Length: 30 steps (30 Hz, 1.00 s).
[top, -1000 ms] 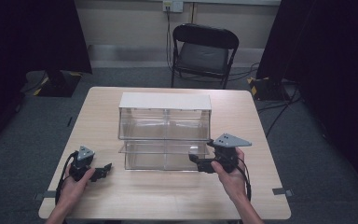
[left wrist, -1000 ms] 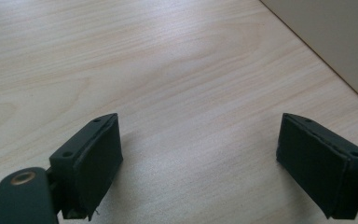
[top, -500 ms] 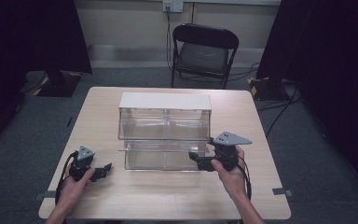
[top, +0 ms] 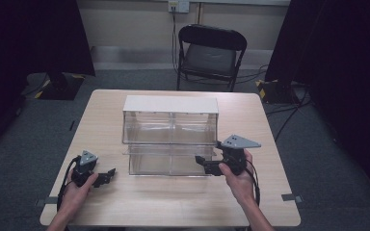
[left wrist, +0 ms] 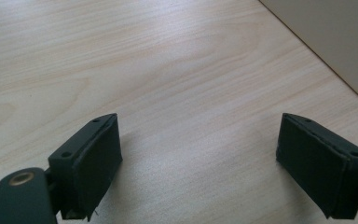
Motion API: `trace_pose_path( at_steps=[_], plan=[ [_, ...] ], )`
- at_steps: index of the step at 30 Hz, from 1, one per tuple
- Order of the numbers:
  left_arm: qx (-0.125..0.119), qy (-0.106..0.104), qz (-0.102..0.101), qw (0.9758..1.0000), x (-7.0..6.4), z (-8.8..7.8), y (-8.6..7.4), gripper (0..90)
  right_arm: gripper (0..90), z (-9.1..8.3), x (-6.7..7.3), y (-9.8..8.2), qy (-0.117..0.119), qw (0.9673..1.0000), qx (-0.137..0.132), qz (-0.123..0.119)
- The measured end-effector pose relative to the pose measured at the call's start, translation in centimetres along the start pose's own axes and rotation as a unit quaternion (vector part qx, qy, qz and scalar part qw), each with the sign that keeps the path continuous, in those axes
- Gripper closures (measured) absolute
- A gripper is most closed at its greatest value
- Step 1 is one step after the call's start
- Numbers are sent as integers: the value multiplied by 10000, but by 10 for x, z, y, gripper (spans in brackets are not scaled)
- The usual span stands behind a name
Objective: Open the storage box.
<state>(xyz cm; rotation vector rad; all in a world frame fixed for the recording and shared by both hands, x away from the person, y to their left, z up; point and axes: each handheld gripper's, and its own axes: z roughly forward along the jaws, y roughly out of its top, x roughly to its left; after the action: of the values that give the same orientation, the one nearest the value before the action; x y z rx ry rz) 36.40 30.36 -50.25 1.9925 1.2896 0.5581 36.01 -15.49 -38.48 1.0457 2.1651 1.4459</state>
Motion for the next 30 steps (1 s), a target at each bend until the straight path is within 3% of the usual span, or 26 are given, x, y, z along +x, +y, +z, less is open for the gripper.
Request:
trace_pose_path(
  at_steps=[30],
  plan=[
    [-1,1,-1,10000,0,0,0,133,118,0,-5,8,65,9998,-161,51]
  ],
)
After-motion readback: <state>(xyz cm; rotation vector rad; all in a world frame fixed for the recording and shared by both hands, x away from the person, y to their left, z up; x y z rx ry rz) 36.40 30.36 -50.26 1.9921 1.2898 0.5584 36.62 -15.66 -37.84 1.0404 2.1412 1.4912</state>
